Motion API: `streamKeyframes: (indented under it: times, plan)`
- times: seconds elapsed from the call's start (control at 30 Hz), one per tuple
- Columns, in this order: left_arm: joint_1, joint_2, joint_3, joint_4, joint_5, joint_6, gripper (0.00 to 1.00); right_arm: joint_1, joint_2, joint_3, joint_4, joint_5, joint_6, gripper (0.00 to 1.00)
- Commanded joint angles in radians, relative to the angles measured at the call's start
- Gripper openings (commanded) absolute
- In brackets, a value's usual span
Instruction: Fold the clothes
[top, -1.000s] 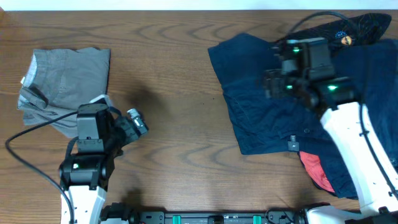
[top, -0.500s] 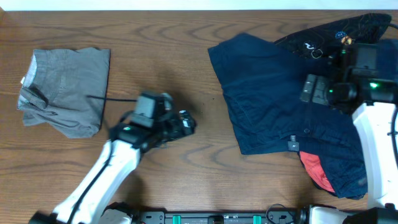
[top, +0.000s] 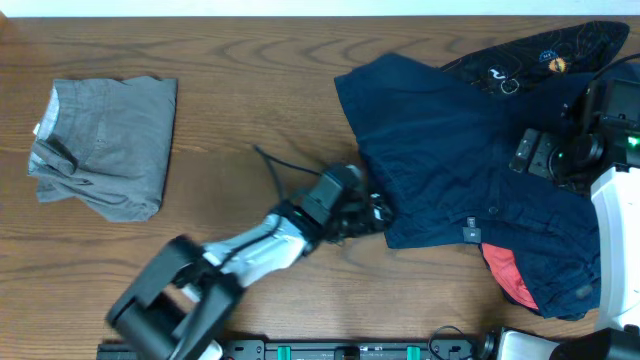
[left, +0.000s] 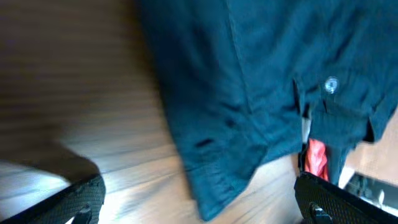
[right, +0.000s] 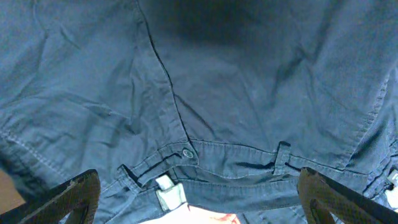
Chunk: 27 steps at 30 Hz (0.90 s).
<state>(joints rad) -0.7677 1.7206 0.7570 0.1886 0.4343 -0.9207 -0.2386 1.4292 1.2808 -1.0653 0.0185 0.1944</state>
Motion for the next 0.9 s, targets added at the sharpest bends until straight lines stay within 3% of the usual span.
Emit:
streamKeyframes:
  times: [0.0,0.07,0.13,0.2,0.23,0.3,0.33,0.47,0.63,0.77,0.87]
  plan:
    - [-0.06,0.059,0.011,0.099,0.003,-0.047,0.98,-0.013,-0.019,0.006,-0.002,0.004,0.01,0.99]
    - [-0.094,0.089,0.011,0.175,0.003,-0.047,0.98,-0.013,-0.019,0.006,-0.002,0.004,0.01,0.99]
    - [-0.122,0.104,0.011,0.224,0.003,-0.047,0.88,-0.013,-0.019,0.006,-0.002,0.006,0.01,0.99]
    - [-0.142,0.106,0.011,0.237,-0.007,-0.046,0.63,-0.013,-0.019,0.006,-0.002,0.008,0.006,0.99]
    - [-0.146,0.106,0.011,0.237,-0.008,-0.046,0.41,-0.013,-0.019,0.006,-0.002,0.008,0.006,0.99]
    - [-0.146,0.105,0.011,0.232,-0.007,-0.043,0.1,-0.013,-0.019,0.006,-0.003,0.008,0.006,0.99]
    - [-0.14,0.102,0.011,0.224,0.001,-0.034,0.06,-0.013,-0.019,0.006,-0.002,0.008,0.006,0.99]
    - [-0.076,0.053,0.012,0.155,0.095,0.095,0.06,-0.024,-0.019,0.006,-0.003,0.012,-0.005,0.99]
    - [0.153,-0.149,0.065,-0.243,0.096,0.342,0.06,-0.055,-0.019,0.006,-0.009,0.014,-0.008,0.99]
    - [0.411,-0.309,0.175,-0.536,-0.047,0.489,0.06,-0.06,-0.019,0.006,-0.008,0.014,-0.008,0.99]
    - [0.59,-0.366,0.253,-0.553,-0.118,0.51,0.07,-0.06,-0.019,0.006,-0.008,0.003,-0.008,0.99]
